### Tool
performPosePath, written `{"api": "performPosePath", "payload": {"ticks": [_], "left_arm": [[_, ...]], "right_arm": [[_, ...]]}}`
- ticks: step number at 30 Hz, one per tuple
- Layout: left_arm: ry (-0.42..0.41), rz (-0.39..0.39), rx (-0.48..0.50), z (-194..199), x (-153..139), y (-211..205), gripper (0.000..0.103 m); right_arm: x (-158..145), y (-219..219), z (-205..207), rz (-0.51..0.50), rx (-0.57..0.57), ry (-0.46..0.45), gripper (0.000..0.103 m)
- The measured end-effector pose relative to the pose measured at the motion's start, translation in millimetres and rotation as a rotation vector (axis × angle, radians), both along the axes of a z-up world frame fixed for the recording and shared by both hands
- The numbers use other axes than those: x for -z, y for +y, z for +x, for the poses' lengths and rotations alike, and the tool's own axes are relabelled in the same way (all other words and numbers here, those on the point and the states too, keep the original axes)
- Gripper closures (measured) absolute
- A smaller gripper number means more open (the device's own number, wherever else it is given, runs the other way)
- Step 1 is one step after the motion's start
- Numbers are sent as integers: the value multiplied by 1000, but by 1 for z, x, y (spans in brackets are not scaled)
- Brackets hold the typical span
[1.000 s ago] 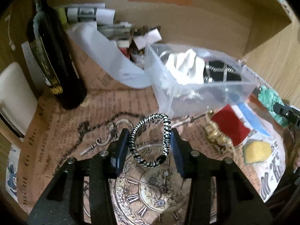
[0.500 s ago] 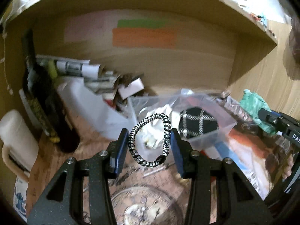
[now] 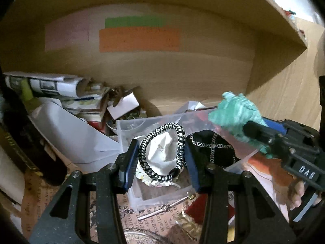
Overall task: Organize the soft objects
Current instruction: 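Lower the glove into the clear bin with the right tool while the left tool drops the bracelet in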
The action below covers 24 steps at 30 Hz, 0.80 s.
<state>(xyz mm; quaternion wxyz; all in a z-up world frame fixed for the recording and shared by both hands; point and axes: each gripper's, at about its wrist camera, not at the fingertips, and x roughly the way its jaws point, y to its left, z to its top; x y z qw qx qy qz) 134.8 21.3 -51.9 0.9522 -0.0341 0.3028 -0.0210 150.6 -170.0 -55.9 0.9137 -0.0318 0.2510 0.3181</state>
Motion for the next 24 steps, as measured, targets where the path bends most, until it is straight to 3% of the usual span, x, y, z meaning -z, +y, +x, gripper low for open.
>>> {"api": "performPosePath", "payload": {"ticks": [14, 20, 24], "left_arm": [[127, -6, 32, 42, 40, -2, 59], [148, -2, 41, 46, 47, -4, 48], [143, -7, 34, 43, 44, -3, 43]], "right_arm": [[42, 30, 36, -116, -38, 112, 79], [45, 29, 38, -140, -37, 124, 76], [46, 33, 38, -163, -33, 124, 65]]}}
